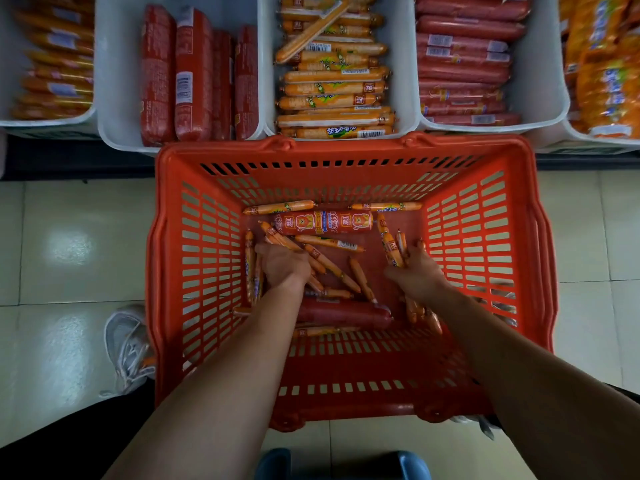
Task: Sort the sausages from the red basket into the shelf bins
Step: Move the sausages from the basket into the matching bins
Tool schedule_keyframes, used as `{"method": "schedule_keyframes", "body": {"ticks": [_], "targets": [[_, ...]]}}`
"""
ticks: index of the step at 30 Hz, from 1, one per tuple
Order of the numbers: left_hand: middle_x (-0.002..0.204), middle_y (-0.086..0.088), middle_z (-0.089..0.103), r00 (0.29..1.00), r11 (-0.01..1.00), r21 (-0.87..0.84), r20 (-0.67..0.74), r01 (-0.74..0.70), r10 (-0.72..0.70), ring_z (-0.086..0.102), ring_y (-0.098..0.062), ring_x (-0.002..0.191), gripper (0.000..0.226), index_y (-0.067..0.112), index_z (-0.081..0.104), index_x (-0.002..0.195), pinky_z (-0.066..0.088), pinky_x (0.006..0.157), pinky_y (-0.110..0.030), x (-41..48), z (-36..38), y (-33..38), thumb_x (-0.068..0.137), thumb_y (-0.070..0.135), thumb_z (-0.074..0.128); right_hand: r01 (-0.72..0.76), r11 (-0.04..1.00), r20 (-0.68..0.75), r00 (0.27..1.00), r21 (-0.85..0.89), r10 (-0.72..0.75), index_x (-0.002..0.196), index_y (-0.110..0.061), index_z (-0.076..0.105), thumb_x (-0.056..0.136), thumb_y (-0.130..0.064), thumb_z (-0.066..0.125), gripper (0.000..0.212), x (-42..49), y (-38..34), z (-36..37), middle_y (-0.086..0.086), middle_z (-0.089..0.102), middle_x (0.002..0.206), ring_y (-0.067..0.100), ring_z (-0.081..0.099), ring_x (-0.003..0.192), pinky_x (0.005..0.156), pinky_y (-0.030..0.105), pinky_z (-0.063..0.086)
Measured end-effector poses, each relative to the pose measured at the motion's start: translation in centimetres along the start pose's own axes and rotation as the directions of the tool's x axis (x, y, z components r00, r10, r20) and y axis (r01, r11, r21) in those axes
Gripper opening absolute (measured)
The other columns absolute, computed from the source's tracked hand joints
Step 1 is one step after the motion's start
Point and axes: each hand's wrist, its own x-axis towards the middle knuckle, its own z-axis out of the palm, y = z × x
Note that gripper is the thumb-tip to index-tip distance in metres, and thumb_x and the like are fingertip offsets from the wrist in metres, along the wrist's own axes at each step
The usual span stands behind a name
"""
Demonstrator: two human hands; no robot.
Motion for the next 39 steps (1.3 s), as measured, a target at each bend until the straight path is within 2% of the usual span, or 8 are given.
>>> {"method": "schedule_keyframes", "body": {"ticks": [3,10,14,19,22,25,30,39], "targets": [[0.08,-0.013,0.062,0.994,1.0,0.002,0.111,-0.005,0.004,0.067,-0.005,0.053,0.029,-0.006,0.055,0.107,0.041,0.036,-0.014,0.6,0.3,-0.8,0.094,0.017,0.067,-0.007,0.999,-0.028,1.0,-0.043,0.006,0.099,-0.013,0.059,0.08,-0.032,0.072,0.029,-0.7,0.1,-0.2,0.008,0.068,0.095,0.026,0.067,0.083,0.077,0.042,0.058],[0.119,-0.018,0.064,1.0,1.0,-0.006,0.007,-0.026,0.027,0.067,-0.034,0.104,0.058,-0.004,0.041,0.13,0.05,0.071,-0.03,0.8,0.4,-0.4,0.089,0.022,0.072,0.055,0.998,-0.039,0.998,-0.028,-0.056,0.103,-0.014,0.06,0.077,-0.032,0.073,0.034,-1.8,-1.2,0.0,0.002,0.065,0.091,0.024,0.066,0.083,0.073,0.038,0.056],[0.088,-0.024,0.072,0.995,0.998,-0.058,0.095,0.015,-0.009,0.072,-0.035,0.059,0.05,0.009,0.03,0.114,0.056,0.046,-0.03,1.1,1.7,-0.3,0.092,0.036,0.066,0.108,0.994,0.003,0.994,-0.031,-0.108,0.093,-0.021,0.061,0.068,-0.048,0.069,0.037,-1.6,-2.0,0.5,-0.001,0.069,0.081,0.021,0.068,0.072,0.064,0.037,0.057],[0.09,-0.012,0.071,0.999,0.999,-0.045,0.049,-0.012,0.014,0.061,-0.019,0.042,0.032,-0.002,0.057,0.105,0.037,0.026,-0.02,1.2,0.8,-0.3,0.09,0.023,0.068,0.145,0.986,0.027,0.989,-0.086,-0.143,0.093,-0.021,0.059,0.077,-0.031,0.07,0.021,-1.0,-2.7,1.4,-0.004,0.066,0.08,0.015,0.063,0.071,0.055,0.025,0.043],[0.086,-0.016,0.073,0.998,0.996,-0.094,0.067,0.003,0.004,0.068,-0.029,0.048,0.034,-0.001,0.062,0.102,0.05,0.036,-0.028,1.2,0.6,-0.5,0.085,0.028,0.067,0.175,0.978,0.047,0.984,-0.113,-0.17,0.095,-0.021,0.057,0.076,-0.033,0.07,0.025,-0.9,-3.2,2.0,-0.003,0.066,0.084,0.018,0.064,0.076,0.065,0.032,0.051],[0.101,-0.014,0.073,0.999,0.998,-0.047,0.013,-0.036,0.036,0.072,-0.032,0.078,0.041,0.003,0.061,0.113,0.058,0.061,-0.036,0.9,0.2,-0.4,0.084,0.031,0.071,0.209,0.97,0.075,0.977,-0.121,-0.201,0.098,-0.024,0.053,0.079,-0.035,0.072,0.029,-0.9,-3.6,2.6,-0.005,0.063,0.086,0.018,0.062,0.08,0.067,0.033,0.049],[0.12,-0.009,0.066,0.996,0.997,-0.022,0.025,-0.08,0.081,0.067,-0.028,0.103,0.058,0.012,0.039,0.135,0.055,0.09,-0.04,0.1,-2.6,-1.5,0.088,0.024,0.071,0.239,0.964,0.078,0.97,-0.117,-0.23,0.099,-0.022,0.052,0.08,-0.037,0.07,0.029,-1.7,-4.1,3.1,-0.003,0.064,0.086,0.02,0.062,0.077,0.064,0.033,0.046],[0.101,0.004,0.068,0.865,0.869,0.118,0.233,-0.48,0.445,0.065,-0.013,0.088,0.024,0.021,0.055,0.119,0.046,0.072,-0.026,-7.2,-11.6,2.4,0.097,0.028,0.062,0.365,0.923,0.053,0.931,-0.123,-0.361,0.089,-0.027,0.051,0.079,-0.031,0.069,0.02,-8.8,-9.8,-2.3,-0.006,0.062,0.082,0.019,0.063,0.077,0.063,0.029,0.043]]}}
